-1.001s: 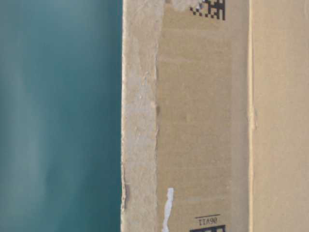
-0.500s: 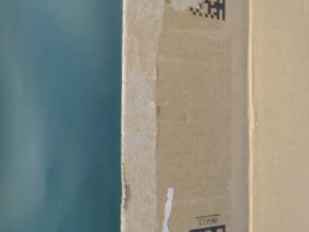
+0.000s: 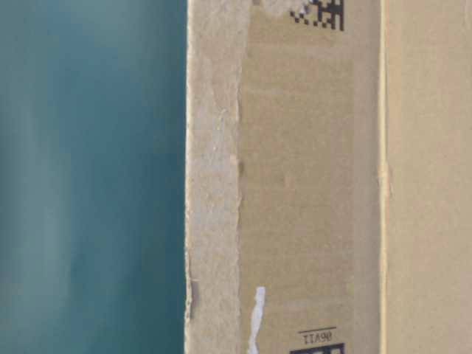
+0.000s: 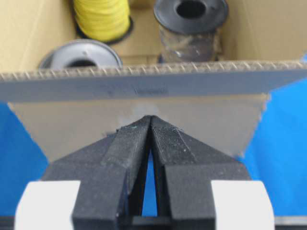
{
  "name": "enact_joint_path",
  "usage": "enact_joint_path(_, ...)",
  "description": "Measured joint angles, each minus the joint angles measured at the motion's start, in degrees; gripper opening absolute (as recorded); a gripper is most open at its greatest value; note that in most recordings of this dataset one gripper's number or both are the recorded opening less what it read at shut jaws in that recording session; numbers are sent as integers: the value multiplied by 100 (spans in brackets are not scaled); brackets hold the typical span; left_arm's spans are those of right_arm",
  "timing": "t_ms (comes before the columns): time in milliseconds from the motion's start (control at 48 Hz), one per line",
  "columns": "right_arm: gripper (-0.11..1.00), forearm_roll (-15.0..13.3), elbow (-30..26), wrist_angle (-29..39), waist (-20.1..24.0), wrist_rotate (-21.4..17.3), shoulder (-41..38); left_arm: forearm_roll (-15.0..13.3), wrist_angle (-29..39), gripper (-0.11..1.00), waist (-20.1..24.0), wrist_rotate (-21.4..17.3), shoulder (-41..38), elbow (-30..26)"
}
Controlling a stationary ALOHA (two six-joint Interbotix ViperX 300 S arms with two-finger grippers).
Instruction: Close the cardboard box.
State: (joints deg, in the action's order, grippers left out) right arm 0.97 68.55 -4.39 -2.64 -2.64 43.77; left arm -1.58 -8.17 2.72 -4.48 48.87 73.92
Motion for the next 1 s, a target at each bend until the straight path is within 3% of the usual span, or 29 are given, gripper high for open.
enact_joint_path(313, 0, -9, -457, -914, -88, 9, -1011, 0, -563, 0, 211, -316, -1046, -633)
enact_joint_path(542, 0, -9, -888, -1187, -97, 9, -1819, 0, -923, 0, 220, -316, -2048, -1107)
enact_joint_path(1001, 0, 9, -1406, -1477, -141, 9, -3349, 0, -949, 0, 229, -299, -3806, -1978)
